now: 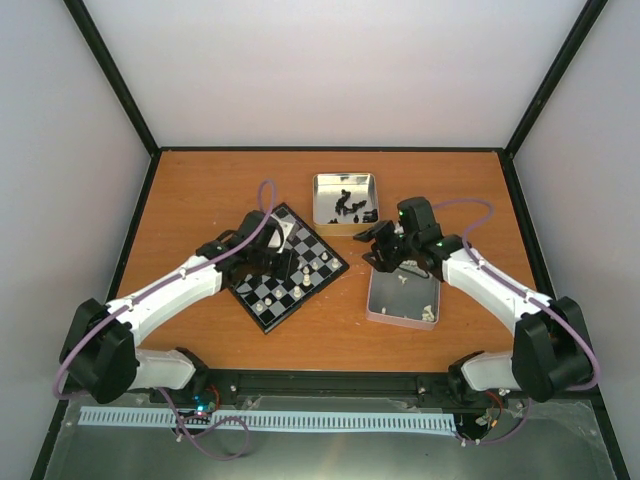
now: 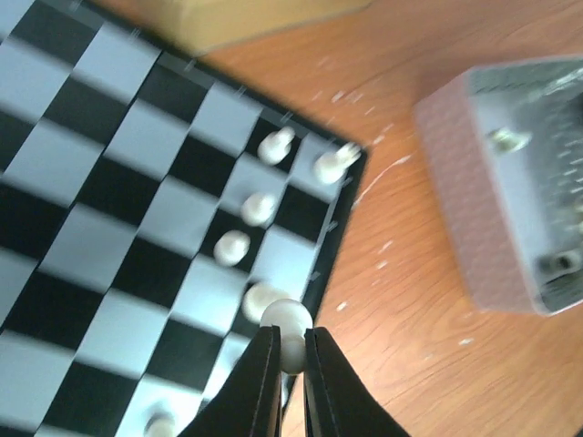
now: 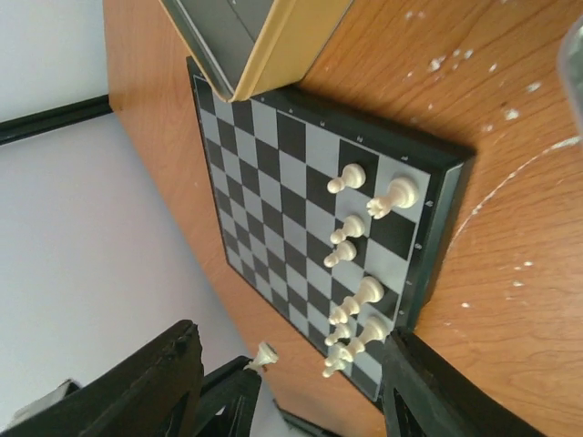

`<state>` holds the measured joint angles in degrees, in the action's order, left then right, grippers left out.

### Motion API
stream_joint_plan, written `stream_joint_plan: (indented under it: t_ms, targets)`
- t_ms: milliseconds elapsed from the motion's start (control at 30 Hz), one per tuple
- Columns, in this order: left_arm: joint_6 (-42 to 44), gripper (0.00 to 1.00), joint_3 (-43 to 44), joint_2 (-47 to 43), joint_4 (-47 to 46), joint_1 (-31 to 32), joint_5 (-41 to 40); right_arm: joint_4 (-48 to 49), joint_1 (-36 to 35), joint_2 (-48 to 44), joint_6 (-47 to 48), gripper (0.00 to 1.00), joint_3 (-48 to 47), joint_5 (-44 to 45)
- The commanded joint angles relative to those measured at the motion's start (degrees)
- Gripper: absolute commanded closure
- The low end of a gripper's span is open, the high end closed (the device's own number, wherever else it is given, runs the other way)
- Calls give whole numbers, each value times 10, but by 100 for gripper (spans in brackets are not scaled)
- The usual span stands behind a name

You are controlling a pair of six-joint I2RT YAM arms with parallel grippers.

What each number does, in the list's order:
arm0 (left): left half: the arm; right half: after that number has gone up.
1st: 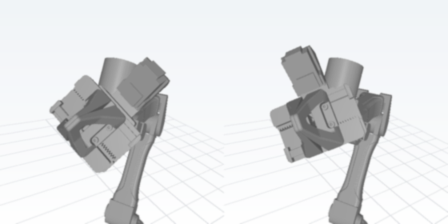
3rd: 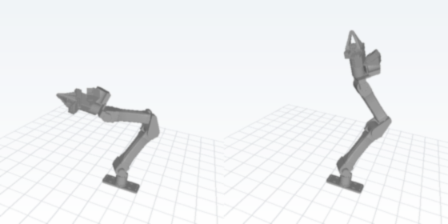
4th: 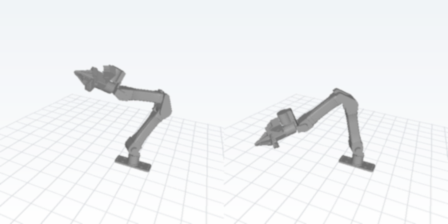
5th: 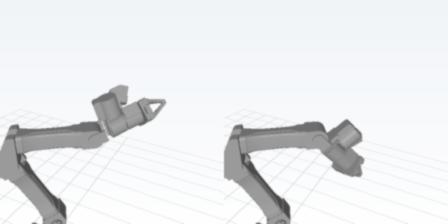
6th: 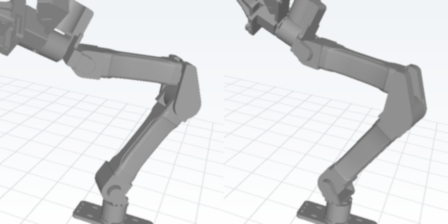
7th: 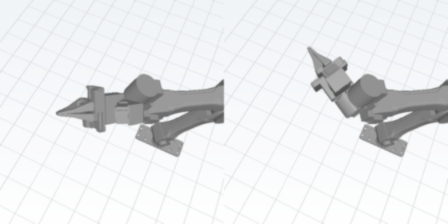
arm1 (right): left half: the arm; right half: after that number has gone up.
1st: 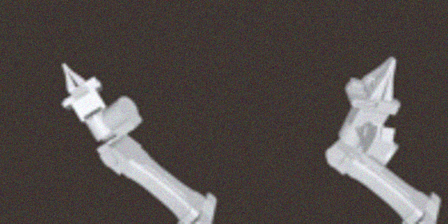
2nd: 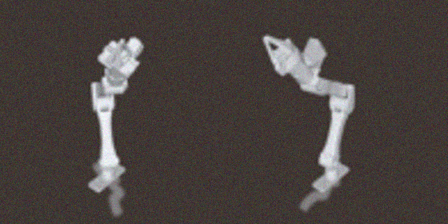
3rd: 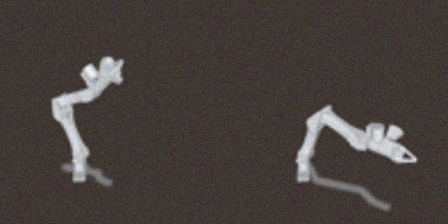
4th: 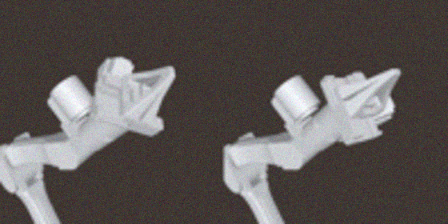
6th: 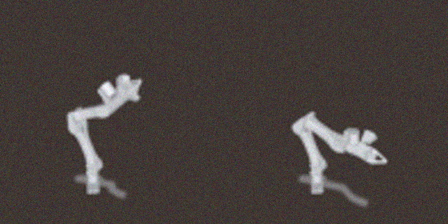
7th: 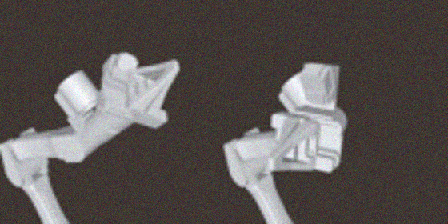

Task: Set up the chess pieces on the board
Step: Place the chess piece on the chessboard.

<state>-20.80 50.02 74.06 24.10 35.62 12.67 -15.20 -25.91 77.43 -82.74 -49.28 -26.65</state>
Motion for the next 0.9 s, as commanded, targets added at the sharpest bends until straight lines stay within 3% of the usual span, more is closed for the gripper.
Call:
stream_joint_plan:
  t_ms: [0,167,533,867]
  targets:
    - [-12,99,1,-4,136,2,-89,-86,7,-26,72,45,-18,62]
    - [-22,99,15,29,157,-5,-113,-95,11,-33,78,45,-9,64]
    - [2,98,47,121,128,-6,-69,-107,20,-52,81,45,1,73]
    - [11,97,54,147,115,-6,-49,-106,25,-59,79,45,17,73]
